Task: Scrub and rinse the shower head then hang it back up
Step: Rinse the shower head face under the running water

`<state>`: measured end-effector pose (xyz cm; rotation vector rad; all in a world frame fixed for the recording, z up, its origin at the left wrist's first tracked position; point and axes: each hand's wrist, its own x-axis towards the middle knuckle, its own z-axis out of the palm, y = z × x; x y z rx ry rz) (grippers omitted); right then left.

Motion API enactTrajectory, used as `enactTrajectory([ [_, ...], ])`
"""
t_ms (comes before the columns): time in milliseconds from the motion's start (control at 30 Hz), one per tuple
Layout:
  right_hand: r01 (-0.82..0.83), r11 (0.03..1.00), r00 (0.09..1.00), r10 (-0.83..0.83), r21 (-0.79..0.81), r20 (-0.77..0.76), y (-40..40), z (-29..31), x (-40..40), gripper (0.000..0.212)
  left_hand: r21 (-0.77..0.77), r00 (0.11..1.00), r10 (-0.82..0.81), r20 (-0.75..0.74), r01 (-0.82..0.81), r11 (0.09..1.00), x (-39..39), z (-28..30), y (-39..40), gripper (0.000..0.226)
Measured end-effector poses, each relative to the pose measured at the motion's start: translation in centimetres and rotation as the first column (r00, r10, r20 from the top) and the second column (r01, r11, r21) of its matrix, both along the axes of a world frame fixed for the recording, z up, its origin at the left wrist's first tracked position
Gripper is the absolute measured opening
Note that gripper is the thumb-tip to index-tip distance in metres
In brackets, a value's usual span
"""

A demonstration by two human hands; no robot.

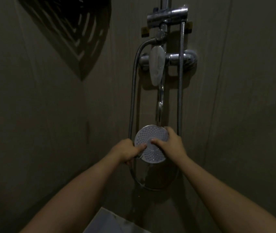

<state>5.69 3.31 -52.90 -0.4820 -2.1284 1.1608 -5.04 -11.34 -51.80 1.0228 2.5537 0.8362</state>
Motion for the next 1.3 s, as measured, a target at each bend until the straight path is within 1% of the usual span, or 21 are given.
enactTrajectory([
  [33,-0.002,0.999,0.999,0.0,-0.047,-0.041,0.0,0.1,-0.1,0.044,-0.012,0.999,-0.001,-0.034,0.0,1.0,0.0,0.1,0.0,0.049],
  [100,-0.014,0.987,0.996,0.0,-0.159,-0.089,-0.1,0.1,-0.4,0.03,-0.052,0.97,0.008,-0.243,-0.021,0.998,-0.1,0.0,0.0,0.051],
  [167,0.023,0.955,0.988,-0.068,-0.296,-0.14,-0.5,-0.3,-0.8,0.017,0.005,0.85,0.089,-0.519,-0.102,0.995,0.2,-0.9,0.2,0.047],
  [200,0.06,0.929,0.981,-0.123,-0.365,-0.151,-0.7,-0.6,-1.0,0.014,0.082,0.786,0.157,-0.597,-0.136,0.987,0.7,-1.5,0.4,0.043],
  [267,0.133,0.855,0.966,-0.224,-0.501,-0.126,-1.1,-1.2,-1.5,0.021,0.215,0.738,0.275,-0.617,-0.178,0.96,2.1,-3.1,1.1,0.043],
  [333,0.187,0.768,0.952,-0.295,-0.613,-0.079,-1.2,-1.7,-2.0,0.03,0.289,0.753,0.345,-0.56,-0.213,0.933,3.9,-4.4,1.8,0.06],
  [400,0.238,0.698,0.933,-0.358,-0.675,-0.041,-1.4,-2.1,-2.4,0.035,0.431,0.812,0.473,-0.341,-0.312,0.847,5.6,-5.2,2.7,0.078],
  [433,0.253,0.663,0.925,-0.38,-0.704,-0.025,-1.7,-2.2,-2.5,0.038,0.511,0.852,0.517,-0.08,-0.41,0.755,6.2,-5.2,3.1,0.084],
  [467,0.251,0.627,0.922,-0.387,-0.738,-0.014,-2.0,-2.3,-2.7,0.041,0.558,0.843,0.462,0.276,-0.532,0.637,6.6,-4.8,3.5,0.086],
  [500,0.237,0.595,0.926,-0.379,-0.768,-0.007,-2.4,-2.5,-2.8,0.044,0.563,0.759,0.297,0.58,-0.636,0.527,6.9,-4.5,4.1,0.08],
  [533,0.229,0.58,0.935,-0.355,-0.782,0.009,-2.7,-2.7,-2.9,0.045,0.542,0.652,0.106,0.75,-0.699,0.466,7.2,-4.3,4.5,0.068],
  [600,0.261,0.662,0.955,-0.285,-0.703,0.087,-3.1,-3.3,-3.0,0.048,0.519,0.564,-0.041,0.825,-0.726,0.451,7.3,-4.3,4.6,0.047],
  [700,0.304,0.918,0.944,-0.255,-0.255,0.209,-3.2,-3.9,-2.7,0.063,0.492,0.506,-0.098,0.857,-0.745,0.451,6.9,-4.8,4.1,0.04],
  [767,0.28,0.958,0.935,-0.287,0.062,0.207,-3.1,-3.8,-2.5,0.075,0.493,0.509,-0.125,0.851,-0.697,0.521,6.7,-5.1,3.6,0.035],
  [833,0.261,0.926,0.927,-0.32,0.272,0.197,-2.7,-3.4,-2.5,0.069,0.504,0.532,-0.156,0.833,-0.611,0.61,6.8,-4.9,3.1,0.034],
  [933,0.269,0.908,0.929,-0.333,0.32,0.163,-1.2,-2.7,-2.1,0.054,0.504,0.569,-0.152,0.808,-0.534,0.679,6.7,-4.4,2.7,0.038],
  [1000,0.276,0.892,0.918,-0.355,0.358,0.177,-0.4,-2.5,-1.9,0.045,0.533,0.628,-0.123,0.768,-0.521,0.666,6.4,-4.2,2.5,0.038],
  [1067,0.337,0.885,0.894,-0.408,0.322,0.183,-0.1,-2.5,-1.7,0.044,0.599,0.695,-0.087,0.714,-0.542,0.589,6.3,-4.2,2.7,0.029],
  [1167,0.371,0.911,0.911,-0.395,0.182,0.12,-2.1,-2.7,-2.0,0.049,0.642,0.722,0.014,0.692,-0.625,0.444,6.0,-4.3,3.3,0.009],
  [1233,0.29,0.905,0.933,-0.339,0.31,0.116,-3.5,-3.0,-2.3,0.051,0.643,0.712,0.056,0.7,-0.662,0.383,5.6,-4.6,3.2,0.004],
  [1300,0.219,0.895,0.932,-0.31,0.388,0.188,-3.5,-2.6,-2.2,0.05,0.62,0.699,0.093,0.709,-0.681,0.39,5.0,-5.2,2.6,0.009],
])
